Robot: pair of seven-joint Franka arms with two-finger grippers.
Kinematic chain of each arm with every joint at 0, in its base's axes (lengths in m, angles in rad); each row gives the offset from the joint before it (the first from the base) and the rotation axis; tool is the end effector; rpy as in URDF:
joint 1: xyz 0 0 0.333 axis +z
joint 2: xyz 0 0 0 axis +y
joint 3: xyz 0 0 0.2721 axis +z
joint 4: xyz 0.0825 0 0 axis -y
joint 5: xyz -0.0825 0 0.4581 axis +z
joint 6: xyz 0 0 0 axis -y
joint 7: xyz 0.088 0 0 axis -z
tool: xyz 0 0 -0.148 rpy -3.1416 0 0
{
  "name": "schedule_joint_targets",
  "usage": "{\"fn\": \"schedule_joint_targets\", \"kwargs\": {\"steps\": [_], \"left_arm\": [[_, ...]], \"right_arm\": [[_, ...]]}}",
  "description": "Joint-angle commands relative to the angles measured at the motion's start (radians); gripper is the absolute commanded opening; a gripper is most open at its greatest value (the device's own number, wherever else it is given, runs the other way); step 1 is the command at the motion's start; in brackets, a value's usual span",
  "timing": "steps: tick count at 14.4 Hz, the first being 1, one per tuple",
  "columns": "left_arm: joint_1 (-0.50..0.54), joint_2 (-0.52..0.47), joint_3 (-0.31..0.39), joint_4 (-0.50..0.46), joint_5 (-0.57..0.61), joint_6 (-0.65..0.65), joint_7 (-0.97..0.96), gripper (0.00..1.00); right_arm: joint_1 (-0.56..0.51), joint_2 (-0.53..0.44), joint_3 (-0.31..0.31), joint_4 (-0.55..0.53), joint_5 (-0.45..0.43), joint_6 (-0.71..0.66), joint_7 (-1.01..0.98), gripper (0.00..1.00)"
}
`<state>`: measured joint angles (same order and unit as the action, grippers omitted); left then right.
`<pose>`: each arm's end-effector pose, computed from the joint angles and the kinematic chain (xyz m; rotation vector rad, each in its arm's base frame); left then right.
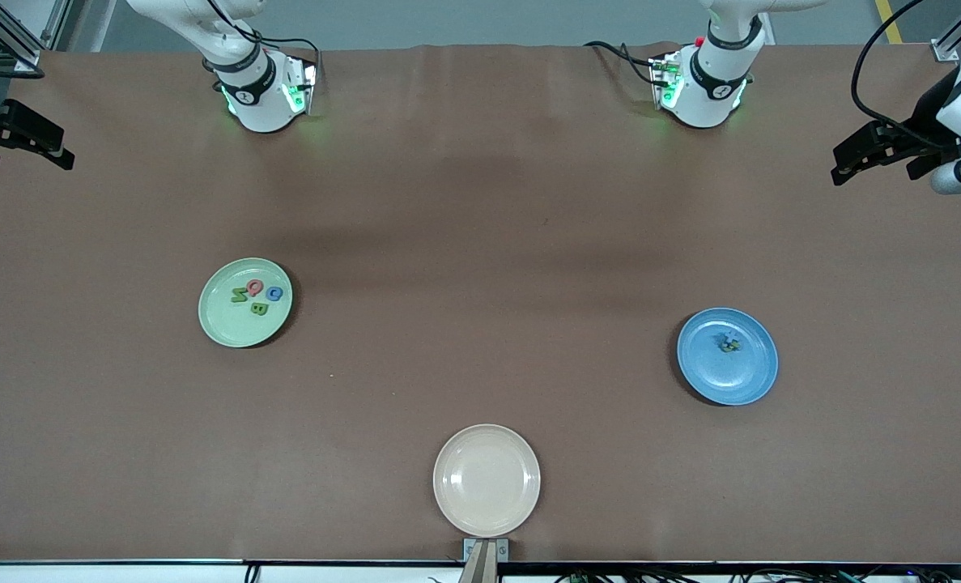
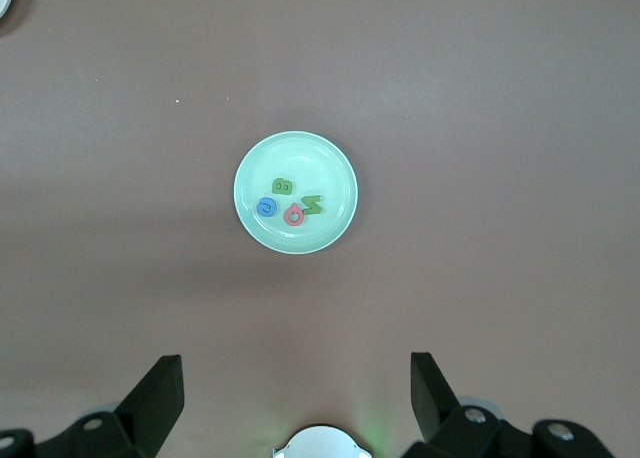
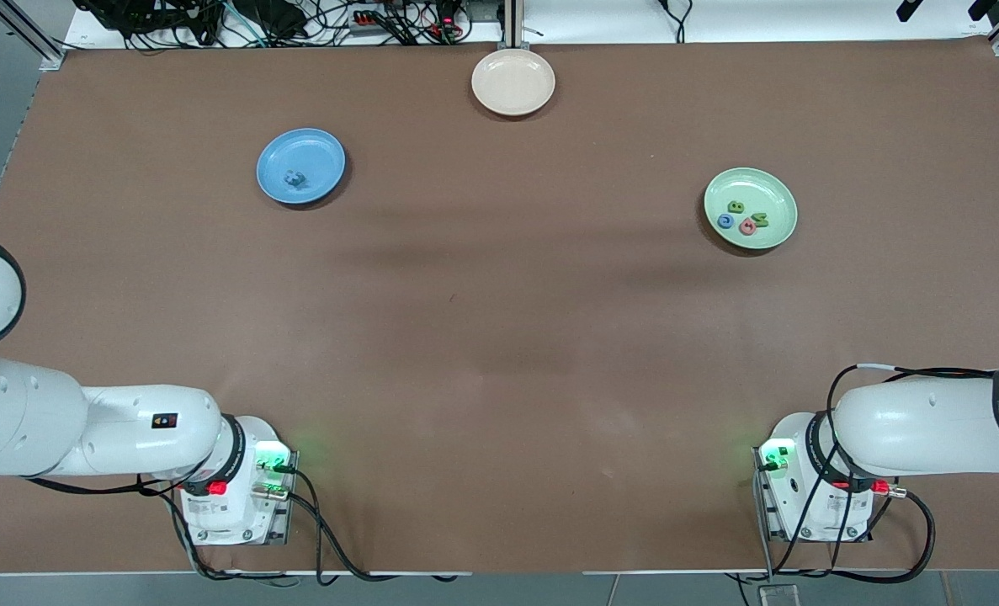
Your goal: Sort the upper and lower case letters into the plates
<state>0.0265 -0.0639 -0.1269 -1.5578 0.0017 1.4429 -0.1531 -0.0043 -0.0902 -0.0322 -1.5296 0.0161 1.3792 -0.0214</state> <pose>0.5927 -0.0612 0.5747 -3.1233 -0.0833 0.0779 0.5796 -0.0193 0.6002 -3.1196 0.0192 0.0931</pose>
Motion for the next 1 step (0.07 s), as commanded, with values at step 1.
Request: {"fn": "schedule_joint_targets", "kwargs": {"steps": [1], "left_arm": [[0.007, 0.000, -0.002, 0.016, 0.006, -0.012, 0.023, 1.00]], "right_arm": [[-0.003, -0.026, 0.002, -0.024, 0.004, -0.003, 0.017, 1.00]]}}
